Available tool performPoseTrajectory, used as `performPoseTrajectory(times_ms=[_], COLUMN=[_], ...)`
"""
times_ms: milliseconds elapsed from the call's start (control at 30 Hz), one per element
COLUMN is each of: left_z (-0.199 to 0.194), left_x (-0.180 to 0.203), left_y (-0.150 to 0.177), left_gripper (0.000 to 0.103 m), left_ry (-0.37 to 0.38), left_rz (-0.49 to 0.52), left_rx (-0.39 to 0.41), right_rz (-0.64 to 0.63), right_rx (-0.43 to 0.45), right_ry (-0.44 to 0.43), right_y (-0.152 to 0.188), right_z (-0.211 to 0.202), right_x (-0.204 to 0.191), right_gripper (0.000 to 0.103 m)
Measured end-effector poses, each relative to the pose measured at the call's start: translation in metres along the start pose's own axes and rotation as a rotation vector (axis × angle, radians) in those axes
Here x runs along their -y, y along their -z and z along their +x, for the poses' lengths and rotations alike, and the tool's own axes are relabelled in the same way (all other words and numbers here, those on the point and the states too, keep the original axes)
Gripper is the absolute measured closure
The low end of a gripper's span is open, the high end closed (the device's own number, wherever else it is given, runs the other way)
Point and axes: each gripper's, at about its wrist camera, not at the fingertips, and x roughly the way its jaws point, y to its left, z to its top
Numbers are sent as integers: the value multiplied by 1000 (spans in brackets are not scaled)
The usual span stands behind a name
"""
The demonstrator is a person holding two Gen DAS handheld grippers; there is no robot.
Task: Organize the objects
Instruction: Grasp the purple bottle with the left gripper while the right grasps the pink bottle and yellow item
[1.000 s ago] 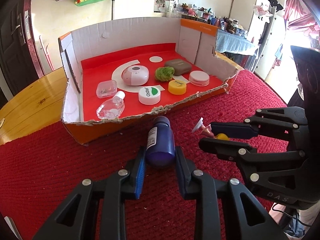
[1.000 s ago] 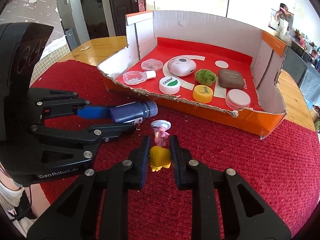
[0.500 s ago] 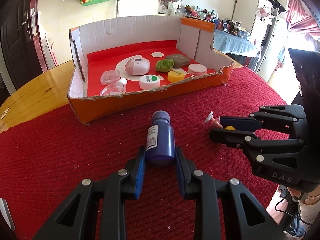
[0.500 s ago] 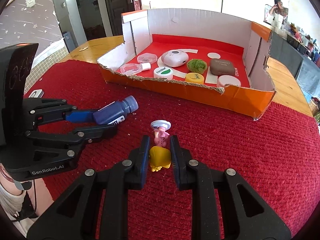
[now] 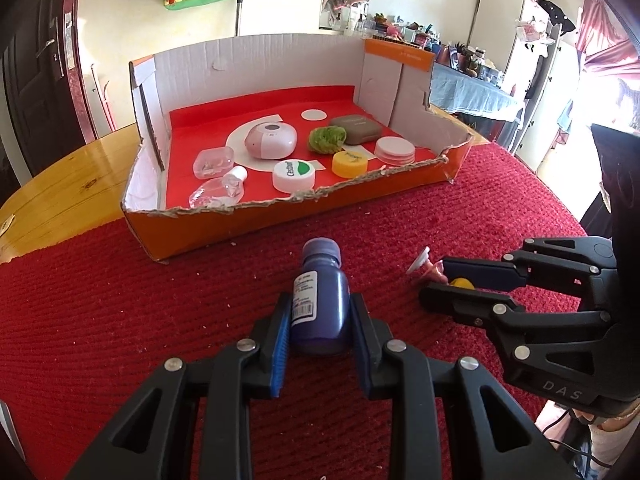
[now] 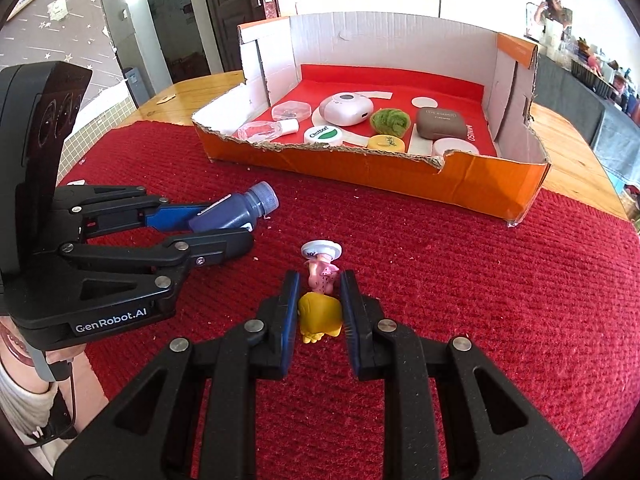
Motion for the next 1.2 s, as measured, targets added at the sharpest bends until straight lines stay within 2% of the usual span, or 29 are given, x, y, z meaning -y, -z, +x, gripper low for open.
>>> performPoseTrajectory(times_ms=[467, 633, 933, 1200], left_z=[-1, -6, -38, -36], left_x=[4, 7, 15, 15], left_y=[6, 7, -2, 1], left_gripper=[74, 75, 75, 75], left_ry=[-2, 4, 23, 25], left_rz=[-2, -4, 23, 15], left_rx=[1, 10, 92, 76], right_rz=[-29, -8, -20, -26], right_rx=[15, 31, 80, 77], right_ry=[44, 30, 13, 7], right_y=[4, 5, -4, -5], right_z=[1, 1, -16, -16], right_x=[-4, -1, -3, -4], right_gripper=[83, 83, 83, 83])
